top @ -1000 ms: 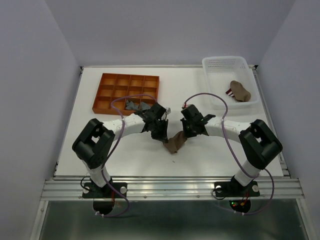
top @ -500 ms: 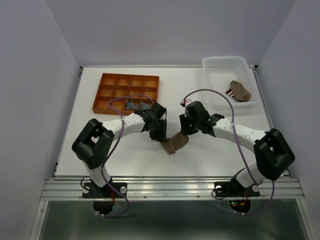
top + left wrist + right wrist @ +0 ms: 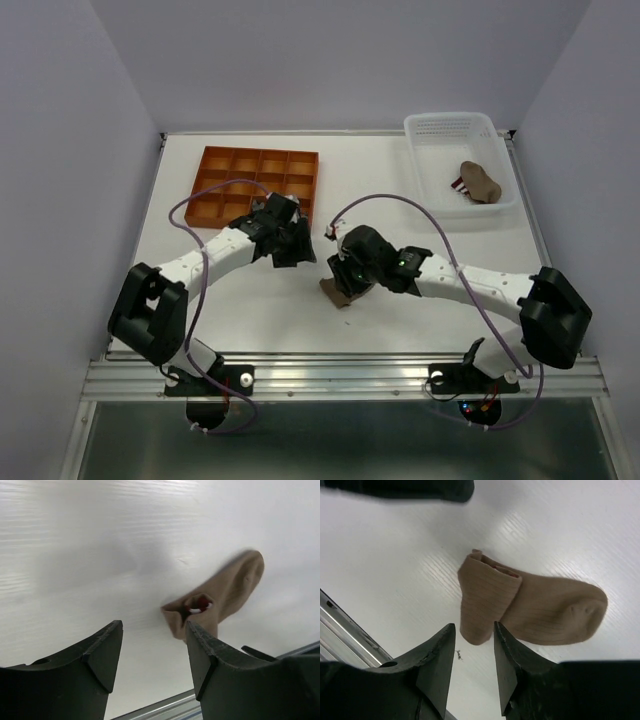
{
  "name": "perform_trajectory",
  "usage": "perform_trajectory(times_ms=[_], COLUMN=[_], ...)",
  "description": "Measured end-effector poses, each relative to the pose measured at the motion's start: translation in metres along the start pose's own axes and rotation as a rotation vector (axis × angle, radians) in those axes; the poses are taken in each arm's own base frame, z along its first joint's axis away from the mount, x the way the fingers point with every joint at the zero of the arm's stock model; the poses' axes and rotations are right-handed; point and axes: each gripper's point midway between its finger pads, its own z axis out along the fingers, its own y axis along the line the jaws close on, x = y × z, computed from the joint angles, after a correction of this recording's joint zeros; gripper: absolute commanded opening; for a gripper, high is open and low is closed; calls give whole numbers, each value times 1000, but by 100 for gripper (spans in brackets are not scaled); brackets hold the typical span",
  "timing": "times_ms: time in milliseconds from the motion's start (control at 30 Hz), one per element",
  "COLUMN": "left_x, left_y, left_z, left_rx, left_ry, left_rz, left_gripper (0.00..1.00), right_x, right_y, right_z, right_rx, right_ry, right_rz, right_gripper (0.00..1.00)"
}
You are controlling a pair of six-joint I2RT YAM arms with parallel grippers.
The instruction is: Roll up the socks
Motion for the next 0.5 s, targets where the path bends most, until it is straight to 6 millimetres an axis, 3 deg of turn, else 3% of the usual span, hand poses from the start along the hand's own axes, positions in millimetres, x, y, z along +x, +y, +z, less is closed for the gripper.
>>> perform_trajectory(times_ms=[200, 500], left_x=[-25, -23], left_y=[67, 87], left_z=[-23, -37], left_rx=[-98, -124], left_ry=[-110, -145], left_rz=[-170, -213], left_gripper=[64, 64], right_x=[3, 22], right_y=[26, 16], right_z=[24, 48], right_rx=[38, 168], right_ry=[44, 133], right_rz=[-56, -95], right_gripper=[48, 49])
